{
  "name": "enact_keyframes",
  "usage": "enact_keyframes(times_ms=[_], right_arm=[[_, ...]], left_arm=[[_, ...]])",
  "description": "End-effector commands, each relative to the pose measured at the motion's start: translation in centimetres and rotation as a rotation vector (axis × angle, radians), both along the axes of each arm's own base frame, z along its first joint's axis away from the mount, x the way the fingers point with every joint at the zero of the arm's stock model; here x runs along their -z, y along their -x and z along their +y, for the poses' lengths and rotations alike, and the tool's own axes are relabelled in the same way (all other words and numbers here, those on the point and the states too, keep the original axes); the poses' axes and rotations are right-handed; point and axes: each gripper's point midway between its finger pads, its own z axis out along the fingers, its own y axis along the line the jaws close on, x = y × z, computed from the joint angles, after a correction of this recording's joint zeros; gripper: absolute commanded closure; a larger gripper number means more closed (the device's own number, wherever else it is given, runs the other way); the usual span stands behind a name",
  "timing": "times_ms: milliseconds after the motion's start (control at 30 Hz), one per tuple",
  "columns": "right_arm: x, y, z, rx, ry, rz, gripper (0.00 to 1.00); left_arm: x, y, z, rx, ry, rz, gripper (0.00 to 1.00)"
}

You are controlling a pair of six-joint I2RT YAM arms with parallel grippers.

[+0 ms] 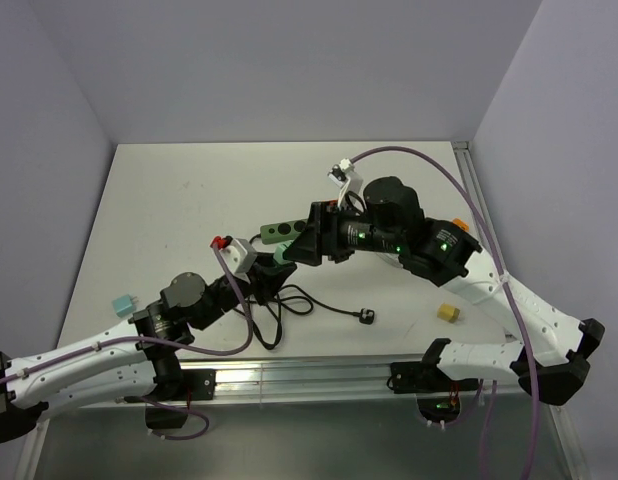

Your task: Insert the plug

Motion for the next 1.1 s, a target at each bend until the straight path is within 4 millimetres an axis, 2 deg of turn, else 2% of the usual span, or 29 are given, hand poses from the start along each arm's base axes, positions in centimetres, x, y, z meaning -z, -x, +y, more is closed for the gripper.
enact_keyframes(times_ms=[0,100,200,400,667,900,1067], right_arm=[[-1.5,-1.2,0.0,0.083,0.015,0.023,0.23],[-1.1,-1.8,0.8,0.070,0.040,0.033,0.31],[-0.7,-1.9,1.2,0.060,0.054,0.040,0.35],[0.1,-2.8,0.7,0.109,0.124,0.017,0.36],[0.8,-1.9,1.6,0.058,0.145,0.028,0.33],[1.3,-2.4,2.0,0.079,0.163,0.020,0.41],[1.1,-2.8,2.1,0.091,0.165,0.012,0.41]], left_arm=[[-2.6,-1.2,0.4,-0.062,-0.001,-0.087,1.00],[-2.7,-1.1,0.3,-0.052,-0.009,-0.102,1.00],[-2.8,-1.0,0.4,-0.048,-0.009,-0.109,1.00],[-2.4,-0.8,0.4,-0.038,-0.031,-0.110,1.00],[-2.8,-0.8,0.2,-0.034,-0.048,-0.125,1.00],[-2.6,-0.4,-0.2,0.000,-0.059,-0.125,1.00],[-2.0,-0.4,0.2,-0.007,-0.062,-0.123,1.00]])
